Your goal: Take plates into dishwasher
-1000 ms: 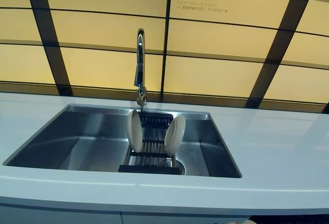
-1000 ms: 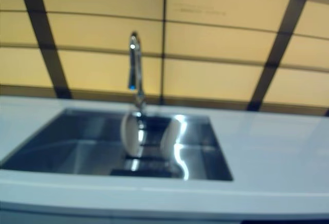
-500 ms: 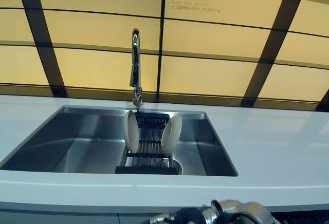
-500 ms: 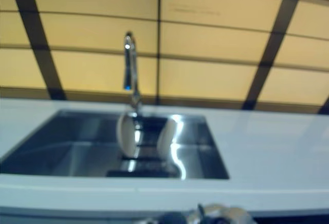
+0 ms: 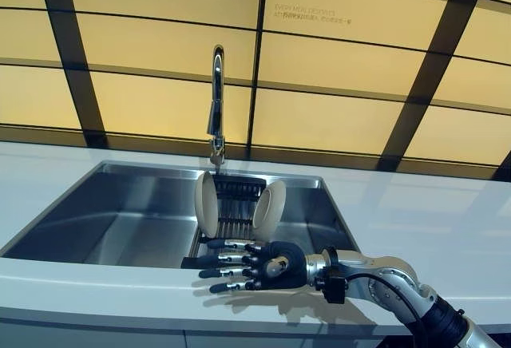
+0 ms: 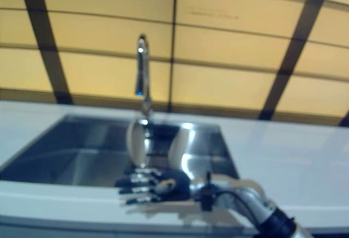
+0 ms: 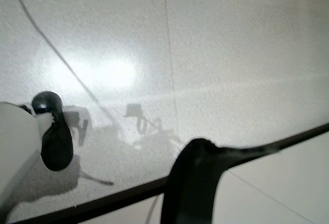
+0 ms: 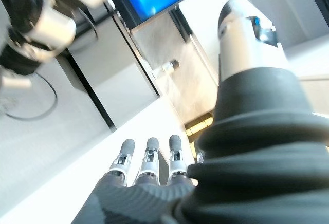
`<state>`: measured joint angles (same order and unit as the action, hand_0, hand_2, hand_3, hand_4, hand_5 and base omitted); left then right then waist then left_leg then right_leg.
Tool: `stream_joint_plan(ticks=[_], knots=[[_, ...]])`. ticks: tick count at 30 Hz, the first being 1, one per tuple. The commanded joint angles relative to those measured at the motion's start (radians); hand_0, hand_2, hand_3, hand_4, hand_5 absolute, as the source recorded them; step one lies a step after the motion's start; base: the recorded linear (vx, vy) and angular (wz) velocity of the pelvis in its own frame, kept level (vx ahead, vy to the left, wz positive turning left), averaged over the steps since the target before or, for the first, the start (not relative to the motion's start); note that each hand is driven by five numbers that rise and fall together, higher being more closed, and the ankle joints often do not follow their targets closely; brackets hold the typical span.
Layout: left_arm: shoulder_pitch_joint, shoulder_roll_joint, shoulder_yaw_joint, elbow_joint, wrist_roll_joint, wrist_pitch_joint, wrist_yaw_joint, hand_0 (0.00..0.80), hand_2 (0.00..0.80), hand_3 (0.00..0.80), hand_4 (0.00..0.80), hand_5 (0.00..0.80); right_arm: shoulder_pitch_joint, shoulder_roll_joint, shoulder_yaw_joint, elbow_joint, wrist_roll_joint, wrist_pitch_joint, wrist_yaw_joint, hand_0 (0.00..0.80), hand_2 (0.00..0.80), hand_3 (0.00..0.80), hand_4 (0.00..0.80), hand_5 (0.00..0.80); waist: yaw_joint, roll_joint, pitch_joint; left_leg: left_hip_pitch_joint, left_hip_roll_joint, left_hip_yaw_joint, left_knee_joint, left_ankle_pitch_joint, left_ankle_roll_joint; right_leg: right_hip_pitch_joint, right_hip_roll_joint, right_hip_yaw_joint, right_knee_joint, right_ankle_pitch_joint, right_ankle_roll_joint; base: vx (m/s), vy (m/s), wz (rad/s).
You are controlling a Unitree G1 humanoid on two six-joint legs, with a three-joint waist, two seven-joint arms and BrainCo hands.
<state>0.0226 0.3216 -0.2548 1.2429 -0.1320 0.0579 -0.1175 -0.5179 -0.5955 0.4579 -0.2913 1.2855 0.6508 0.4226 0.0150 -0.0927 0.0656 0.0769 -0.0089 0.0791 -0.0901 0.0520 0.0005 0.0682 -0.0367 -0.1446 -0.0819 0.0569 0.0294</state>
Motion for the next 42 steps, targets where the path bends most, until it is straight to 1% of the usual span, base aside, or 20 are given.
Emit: stream_joint_plan(ticks=[1, 2, 3, 4, 5, 8, 10, 11, 15, 19, 24, 28, 29, 30, 35, 38, 39, 40, 41, 42], knots=[[-0.082, 0.0, -0.015, 0.082, 0.018, -0.006, -0.002, 0.0, 0.0, 0.0, 0.0, 0.0, -0.092, 0.023, -0.057, -0.035, 0.034, -0.097, -0.034, 0.0, 0.0, 0.0, 0.0, 0.0, 0.022, -0.004, 0.007, 0.032, -0.025, -0.005, 0.015, -0.083, 0.021, -0.007, -0.027, 0.002, 0.057, -0.031, 0.076, 0.0, 0.0, 0.0], [-0.082, -0.001, -0.016, 0.08, 0.017, -0.005, -0.001, 0.0, 0.0, 0.0, 0.0, 0.0, -0.099, 0.022, -0.067, -0.023, 0.015, -0.11, -0.053, 0.0, 0.0, 0.0, 0.0, 0.0, 0.021, -0.003, 0.006, 0.033, -0.025, -0.004, 0.015, -0.083, 0.021, -0.007, -0.027, 0.002, 0.057, -0.031, 0.076, 0.0, 0.0, 0.0], [-0.073, -0.007, -0.015, 0.077, 0.014, -0.004, 0.003, 0.0, 0.0, 0.0, 0.0, 0.0, -0.104, 0.011, -0.103, 0.017, -0.038, -0.123, -0.065, 0.0, 0.0, 0.0, 0.0, 0.0, 0.02, -0.002, 0.003, 0.035, -0.026, -0.002, 0.014, -0.085, 0.023, -0.006, -0.026, 0.003, 0.058, -0.031, 0.076, 0.0, 0.0, 0.0], [-0.07, -0.008, -0.014, 0.077, 0.017, -0.005, 0.004, 0.0, 0.0, 0.0, 0.0, 0.0, -0.106, 0.005, -0.114, 0.028, -0.029, -0.125, -0.072, 0.0, 0.0, 0.0, 0.0, 0.0, 0.02, -0.002, 0.002, 0.036, -0.026, -0.001, 0.014, -0.086, 0.023, -0.006, -0.026, 0.003, 0.058, -0.031, 0.076, 0.0, 0.0, 0.0], [-0.065, -0.006, -0.012, 0.077, 0.021, -0.008, 0.003, 0.0, 0.0, 0.0, 0.0, 0.0, -0.106, -0.005, -0.134, 0.052, -0.049, -0.146, -0.083, 0.0, 0.0, 0.0, 0.0, 0.0, 0.02, -0.002, 0.001, 0.036, -0.026, 0.0, 0.015, -0.087, 0.024, -0.006, -0.026, 0.003, 0.058, -0.031, 0.076, 0.0, 0.0, 0.0], [-0.061, -0.003, -0.011, 0.076, 0.026, -0.012, 0.001, 0.0, 0.0, 0.0, 0.0, 0.0, -0.11, -0.022, -0.162, 0.087, -0.046, -0.172, -0.088, 0.0, 0.0, 0.0, 0.0, 0.0, 0.019, -0.002, 0.001, 0.037, -0.027, 0.002, 0.016, -0.089, 0.024, -0.004, -0.025, 0.001, 0.059, -0.032, 0.076, 0.0, 0.0, 0.0], [-0.06, -0.004, -0.011, 0.076, 0.03, -0.012, 0.002, 0.0, 0.0, 0.0, 0.0, 0.0, -0.119, -0.028, -0.18, 0.11, -0.042, -0.179, -0.089, 0.0, 0.0, 0.0, 0.0, 0.0, 0.019, -0.003, 0.0, 0.037, -0.027, 0.003, 0.017, -0.09, 0.025, -0.004, -0.025, 0.001, 0.059, -0.032, 0.076, 0.0, 0.0, 0.0], [-0.059, -0.003, -0.011, 0.075, 0.036, -0.012, 0.002, 0.0, 0.0, 0.0, 0.0, 0.0, -0.125, -0.035, -0.201, 0.136, -0.047, -0.201, -0.099, 0.0, 0.0, 0.0, 0.0, 0.0, 0.019, -0.004, -0.001, 0.038, -0.027, 0.003, 0.018, -0.092, 0.025, -0.003, -0.025, 0.0, 0.058, -0.033, 0.076, 0.0, 0.0, 0.0], [-0.053, 0.005, -0.009, 0.071, 0.038, -0.009, -0.005, 0.0, 0.0, 0.0, 0.0, 0.0, -0.149, -0.075, -0.241, 0.202, -0.038, -0.234, -0.11, 0.0, 0.0, 0.0, 0.0, 0.0, 0.018, -0.006, -0.002, 0.04, -0.026, 0.005, 0.02, -0.095, 0.026, -0.002, -0.022, 0.001, 0.062, -0.035, 0.075, 0.0, 0.0, 0.0], [-0.05, 0.007, -0.007, 0.069, 0.042, -0.009, -0.004, 0.0, 0.0, 0.0, 0.0, 0.0, -0.159, -0.094, -0.259, 0.224, -0.014, -0.253, -0.122, 0.0, 0.0, 0.0, 0.0, 0.0, 0.017, -0.007, -0.001, 0.041, -0.026, 0.006, 0.021, -0.096, 0.027, 0.0, -0.02, 0.0, 0.062, -0.037, 0.073, 0.0, 0.0, 0.0], [-0.05, 0.012, -0.006, 0.071, 0.047, -0.008, -0.005, 0.0, 0.0, 0.0, 0.0, 0.0, -0.188, -0.116, -0.309, 0.292, 0.042, -0.324, -0.161, 0.0, 0.0, 0.0, 0.0, 0.0, 0.018, -0.012, -0.003, 0.042, -0.025, 0.006, 0.024, -0.101, 0.027, 0.005, -0.018, -0.003, 0.059, -0.038, 0.073, 0.0, 0.0, 0.0], [-0.047, 0.014, -0.004, 0.073, 0.049, -0.012, -0.005, 0.0, 0.0, 0.0, 0.0, 0.0, -0.197, -0.122, -0.323, 0.311, 0.047, -0.347, -0.17, 0.0, 0.0, 0.0, 0.0, 0.0, 0.018, -0.013, -0.004, 0.043, -0.025, 0.006, 0.025, -0.102, 0.027, 0.006, -0.017, -0.003, 0.059, -0.038, 0.073, 0.0, 0.0, 0.0], [-0.045, 0.017, -0.004, 0.073, 0.05, -0.013, -0.008, 0.0, 0.0, 0.0, 0.0, 0.0, -0.209, -0.128, -0.335, 0.324, 0.055, -0.378, -0.187, 0.0, 0.0, 0.0, 0.0, 0.0, 0.02, -0.015, -0.005, 0.041, -0.025, 0.004, 0.028, -0.104, 0.027, 0.007, -0.016, -0.004, 0.058, -0.039, 0.074, 0.0, 0.0, 0.0], [-0.045, 0.017, -0.003, 0.073, 0.052, -0.015, -0.007, 0.0, 0.0, 0.0, 0.0, 0.0, -0.216, -0.13, -0.344, 0.332, 0.038, -0.39, -0.195, 0.0, 0.0, 0.0, 0.0, 0.0, 0.021, -0.016, -0.004, 0.041, -0.025, 0.003, 0.03, -0.105, 0.027, 0.007, -0.016, -0.004, 0.059, -0.04, 0.074, 0.0, 0.0, 0.0], [-0.044, 0.016, -0.005, 0.06, 0.047, -0.004, -0.006, 0.0, 0.0, 0.0, 0.0, 0.0, -0.259, -0.178, -0.363, 0.406, -0.148, -0.5, -0.287, 0.0, 0.0, 0.0, 0.0, 0.0, 0.023, -0.017, -0.006, 0.038, -0.027, 0.001, 0.032, -0.105, 0.028, 0.006, -0.015, -0.002, 0.059, -0.039, 0.073, 0.0, 0.0, 0.0], [-0.046, 0.014, -0.01, 0.046, 0.037, 0.01, -0.002, 0.0, 0.0, 0.0, 0.0, 0.0, -0.28, -0.218, -0.372, 0.463, -0.362, -0.562, -0.355, 0.0, 0.0, 0.0, 0.0, 0.0, 0.024, -0.015, -0.003, 0.036, -0.028, -0.001, 0.035, -0.107, 0.029, 0.005, -0.014, -0.002, 0.061, -0.04, 0.073, 0.0, 0.0, 0.0], [-0.048, 0.015, -0.013, 0.037, 0.035, 0.019, -0.001, 0.0, 0.0, 0.0, 0.0, 0.0, -0.285, -0.227, -0.371, 0.474, -0.459, -0.571, -0.381, 0.0, 0.0, 0.0, 0.0, 0.0, 0.024, -0.015, -0.001, 0.036, -0.028, -0.001, 0.036, -0.108, 0.029, 0.004, -0.015, -0.002, 0.063, -0.04, 0.073, 0.0, 0.0, 0.0], [-0.049, 0.013, -0.011, 0.028, 0.036, 0.028, 0.002, 0.0, 0.0, 0.0, 0.0, 0.0, -0.291, -0.259, -0.368, 0.496, -0.562, -0.584, -0.406, 0.0, 0.0, 0.0, 0.0, 0.0, 0.025, -0.015, 0.002, 0.035, -0.029, -0.003, 0.038, -0.108, 0.03, 0.003, -0.015, 0.0, 0.063, -0.04, 0.073, 0.0, 0.0, 0.0], [-0.052, 0.014, -0.014, 0.02, 0.033, 0.037, 0.004, 0.0, 0.0, 0.0, 0.0, 0.0, -0.298, -0.283, -0.357, 0.512, -0.628, -0.587, -0.431, 0.0, 0.0, 0.0, 0.0, 0.0, 0.025, -0.015, 0.004, 0.033, -0.03, -0.006, 0.04, -0.107, 0.032, 0.002, -0.015, 0.003, 0.064, -0.039, 0.073, 0.0, 0.0, 0.0], [-0.053, 0.015, -0.016, 0.014, 0.032, 0.042, 0.005, 0.0, 0.0, 0.0, 0.0, 0.0, -0.304, -0.302, -0.346, 0.525, -0.668, -0.578, -0.426, 0.0, 0.0, 0.0, 0.0, 0.0, 0.026, -0.016, 0.005, 0.032, -0.031, -0.008, 0.04, -0.106, 0.033, 0.001, -0.014, 0.005, 0.063, -0.038, 0.073, 0.0, 0.0, 0.0]])
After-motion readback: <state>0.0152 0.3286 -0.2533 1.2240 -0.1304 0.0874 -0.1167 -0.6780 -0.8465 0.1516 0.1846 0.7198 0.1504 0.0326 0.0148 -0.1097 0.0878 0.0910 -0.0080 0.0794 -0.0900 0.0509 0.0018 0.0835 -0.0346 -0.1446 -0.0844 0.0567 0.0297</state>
